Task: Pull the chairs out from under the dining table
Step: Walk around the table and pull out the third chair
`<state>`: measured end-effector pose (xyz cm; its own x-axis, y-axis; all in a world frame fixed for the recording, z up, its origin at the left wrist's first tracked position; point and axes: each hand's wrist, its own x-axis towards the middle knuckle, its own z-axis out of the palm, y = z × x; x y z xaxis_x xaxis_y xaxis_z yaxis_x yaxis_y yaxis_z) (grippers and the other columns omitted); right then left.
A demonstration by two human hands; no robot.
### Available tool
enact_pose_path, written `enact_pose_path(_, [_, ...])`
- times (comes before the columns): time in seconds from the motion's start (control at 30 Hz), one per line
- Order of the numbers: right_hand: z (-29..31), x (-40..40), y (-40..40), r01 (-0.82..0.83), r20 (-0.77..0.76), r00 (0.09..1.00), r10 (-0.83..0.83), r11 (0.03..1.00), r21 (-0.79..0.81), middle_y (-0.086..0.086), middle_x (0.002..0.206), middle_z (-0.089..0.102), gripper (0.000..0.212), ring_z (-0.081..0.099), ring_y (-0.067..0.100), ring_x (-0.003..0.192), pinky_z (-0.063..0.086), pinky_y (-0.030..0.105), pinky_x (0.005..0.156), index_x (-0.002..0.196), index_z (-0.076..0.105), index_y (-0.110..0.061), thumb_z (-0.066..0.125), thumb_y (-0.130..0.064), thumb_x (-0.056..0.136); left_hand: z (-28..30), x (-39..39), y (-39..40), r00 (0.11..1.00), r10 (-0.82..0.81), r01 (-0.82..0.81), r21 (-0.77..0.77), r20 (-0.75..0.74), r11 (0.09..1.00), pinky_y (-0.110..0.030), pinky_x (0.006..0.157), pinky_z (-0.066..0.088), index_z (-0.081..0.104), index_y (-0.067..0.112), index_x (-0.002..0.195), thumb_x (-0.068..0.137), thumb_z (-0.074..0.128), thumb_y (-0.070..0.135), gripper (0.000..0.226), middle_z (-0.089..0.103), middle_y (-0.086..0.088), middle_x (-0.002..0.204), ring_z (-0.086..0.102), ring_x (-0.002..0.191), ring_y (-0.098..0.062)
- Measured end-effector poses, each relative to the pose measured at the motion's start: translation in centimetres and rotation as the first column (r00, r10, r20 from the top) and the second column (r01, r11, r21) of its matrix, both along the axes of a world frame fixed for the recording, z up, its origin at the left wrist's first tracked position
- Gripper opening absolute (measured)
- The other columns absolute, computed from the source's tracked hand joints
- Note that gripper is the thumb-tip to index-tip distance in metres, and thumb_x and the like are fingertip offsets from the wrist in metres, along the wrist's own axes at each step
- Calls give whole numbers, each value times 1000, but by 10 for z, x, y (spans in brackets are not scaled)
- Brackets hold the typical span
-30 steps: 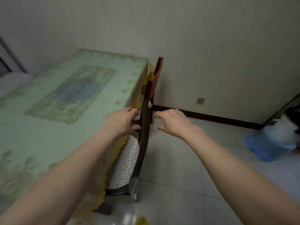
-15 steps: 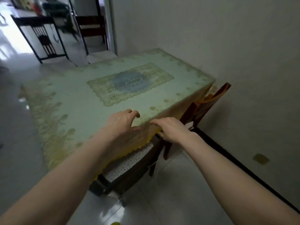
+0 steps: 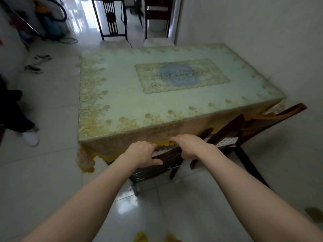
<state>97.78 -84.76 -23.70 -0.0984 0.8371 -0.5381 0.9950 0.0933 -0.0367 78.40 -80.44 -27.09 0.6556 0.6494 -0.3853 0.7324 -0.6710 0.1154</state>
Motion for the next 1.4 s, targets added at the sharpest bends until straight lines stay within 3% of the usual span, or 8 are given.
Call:
enact_pose_path(0.23, [-35,17,11,-124,14,992,123,992,31,3,104,67,41,61,26,86,52,37,65,118,57,-27,57,-7,83,-14,4,-14,999,50,-51,-66,-18,997,-40,72,57,55,22,119,88,59,44,38,67,-5,101,63,86,-26])
enact_pose_path(0.4, [-48,31,24,-245,10,969,245,968,50,-3,84,63,33,56,22,71,45,32,55,108,61,-30,55,-11,81,-27,15,-24,990,137,-137,-9,-43,991,-42,69,57,53,19,118,90,52,18,28,65,-9,94,63,79,-29])
enact_pose_path(0.53, [-55,41,31,-340,10,940,341,937,80,-2,86,65,36,58,23,70,45,32,55,112,59,-32,54,-15,81,-33,18,-28,979,202,-199,48,-42,979,-42,67,57,53,24,121,89,55,14,34,68,-7,92,64,77,-28])
enact_pose_path(0.67, [-55,56,30,-390,23,920,392,907,159,-2,86,67,34,61,24,74,47,33,59,111,60,-32,54,-14,83,-33,18,-32,969,244,-243,19,-43,970,-40,68,57,51,32,117,78,69,44,44,68,0,94,64,78,-25])
enact_pose_path(0.83, [-58,58,22,-437,35,897,440,873,215,3,87,68,32,63,28,74,54,37,63,115,57,-27,52,-10,88,-38,15,-37,960,279,-279,104,12,955,-41,64,57,51,30,124,88,57,10,42,69,-3,88,65,73,-26])
enact_pose_path(1.0, [-61,58,11,-466,63,882,466,849,247,4,83,67,31,61,29,70,49,34,58,115,53,-25,51,-10,88,-42,10,-49,970,241,-242,170,28,955,-41,62,57,48,27,119,87,54,6,39,67,0,80,63,66,-24])
enact_pose_path(1.27, [-59,46,-31,-445,67,892,447,845,297,6,82,66,28,61,32,72,36,33,55,113,52,-22,51,-9,88,-42,-5,-74,980,200,-200,203,22,958,-40,63,56,49,28,116,86,51,2,40,65,-2,80,63,68,-26])
enact_pose_path(1.4, [-60,38,-58,-409,47,909,414,865,293,8,85,67,28,63,33,77,37,34,56,111,53,-24,51,-9,88,-41,-13,-94,985,170,-171,211,24,962,-41,66,55,48,28,119,86,48,2,42,67,-3,86,63,75,-26])
